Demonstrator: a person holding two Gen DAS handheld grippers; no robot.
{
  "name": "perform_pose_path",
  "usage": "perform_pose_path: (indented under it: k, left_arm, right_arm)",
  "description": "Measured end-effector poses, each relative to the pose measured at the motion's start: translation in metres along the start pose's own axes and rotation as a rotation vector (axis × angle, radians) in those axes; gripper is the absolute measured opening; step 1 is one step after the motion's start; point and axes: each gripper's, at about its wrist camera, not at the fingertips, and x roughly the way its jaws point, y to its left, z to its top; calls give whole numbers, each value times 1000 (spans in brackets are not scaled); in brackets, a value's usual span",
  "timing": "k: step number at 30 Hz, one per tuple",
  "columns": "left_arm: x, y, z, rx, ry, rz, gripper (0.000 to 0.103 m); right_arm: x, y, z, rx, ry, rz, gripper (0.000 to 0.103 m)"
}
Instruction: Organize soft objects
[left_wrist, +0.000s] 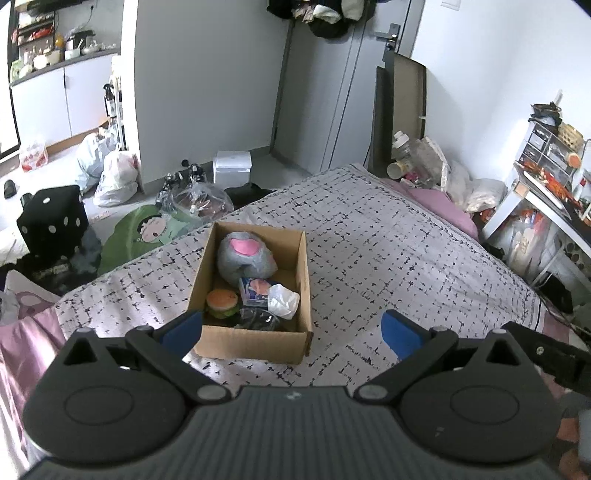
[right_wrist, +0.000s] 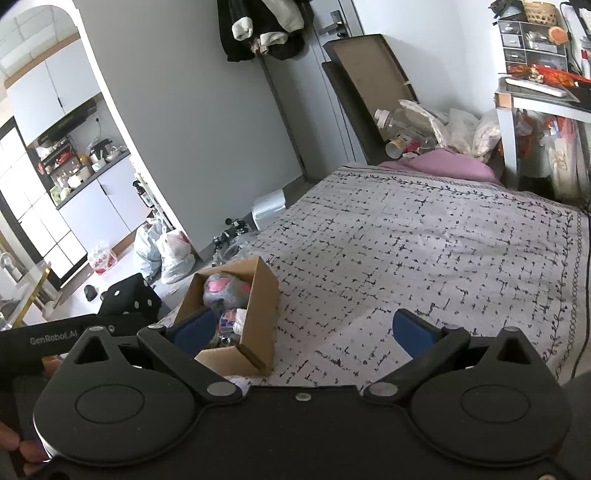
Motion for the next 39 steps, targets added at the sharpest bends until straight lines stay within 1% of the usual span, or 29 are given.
perform_pose_path:
  k: [5,9,13,19,24,29,39]
  left_arm:
    - [-15,2,-7,11,-11,-6,103]
    - [-28,-3,-13,49,-9,0,103]
    - [-43,-8,-14,92,-5,-3,103]
    - [-61,-8,-16,95,-23,2,103]
    - [-73,-10,-16,107,-43,2,103]
    - [-82,-12,-15,117,-57,-12,103]
    - [-93,-15,-17,131,-66,-19,103]
  right_arm:
    - [-22,8,-3,-32,-13,-5,103]
    - [-33,13,-1,-50,12,-13,103]
    - [-44,16,0,-58,7,-1,103]
    - [-57,27,-1,-98,13,-5,103]
    - [-66,29,-2,-101,30,-25,103]
    - [-75,30,-2,-122,13,-57,103]
    - [-83,28,-2,-123,7,-61,103]
